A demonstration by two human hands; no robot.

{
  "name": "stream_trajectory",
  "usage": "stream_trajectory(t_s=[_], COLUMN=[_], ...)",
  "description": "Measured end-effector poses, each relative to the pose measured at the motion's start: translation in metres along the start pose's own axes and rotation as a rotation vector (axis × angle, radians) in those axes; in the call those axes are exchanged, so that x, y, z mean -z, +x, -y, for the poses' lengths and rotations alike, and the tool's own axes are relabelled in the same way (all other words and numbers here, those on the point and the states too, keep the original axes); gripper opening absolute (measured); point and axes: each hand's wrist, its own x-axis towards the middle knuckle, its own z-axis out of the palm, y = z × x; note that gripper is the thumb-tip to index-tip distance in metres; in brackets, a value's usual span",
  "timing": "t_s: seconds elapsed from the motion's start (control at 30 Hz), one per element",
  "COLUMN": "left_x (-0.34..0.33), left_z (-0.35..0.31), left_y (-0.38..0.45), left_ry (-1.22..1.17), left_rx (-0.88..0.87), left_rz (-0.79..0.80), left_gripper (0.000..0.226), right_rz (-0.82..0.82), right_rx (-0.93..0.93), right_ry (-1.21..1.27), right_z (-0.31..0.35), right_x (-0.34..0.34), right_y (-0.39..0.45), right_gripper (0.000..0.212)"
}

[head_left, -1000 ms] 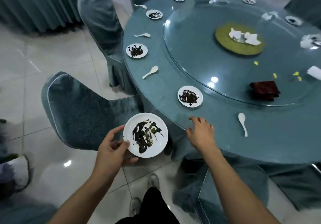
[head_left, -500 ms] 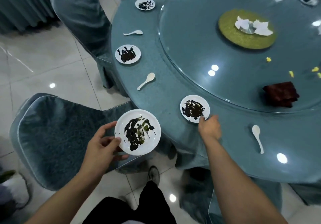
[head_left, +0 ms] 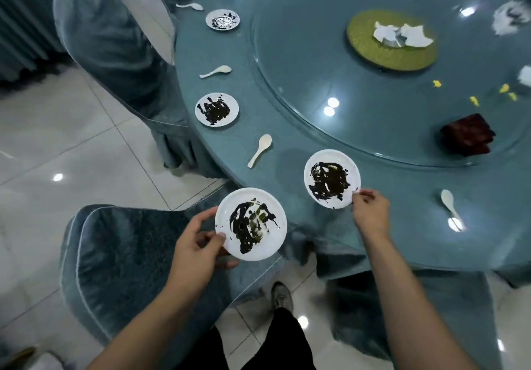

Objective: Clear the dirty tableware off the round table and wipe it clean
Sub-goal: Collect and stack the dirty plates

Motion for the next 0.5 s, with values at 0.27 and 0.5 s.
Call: stream_trajectory(t_s=[0.27,0.5], left_x=[0.055,0.087], left_z=[-0.029,-0.036], left_y=[0.021,0.011], left_ry=[-0.017,-0.040], left_rx=[-0.028,-0.023], left_rz=[0.202,0.264], left_gripper=[0.043,0.042], right_rz=[0.114,0.112], right_rx=[0.121,0.267], right_ry=[0.220,0.072], right_z=[0.059,0.068], right_x=[-0.040,-0.066], right_y=[-0.146,-0.214], right_gripper=[0.020,0.007])
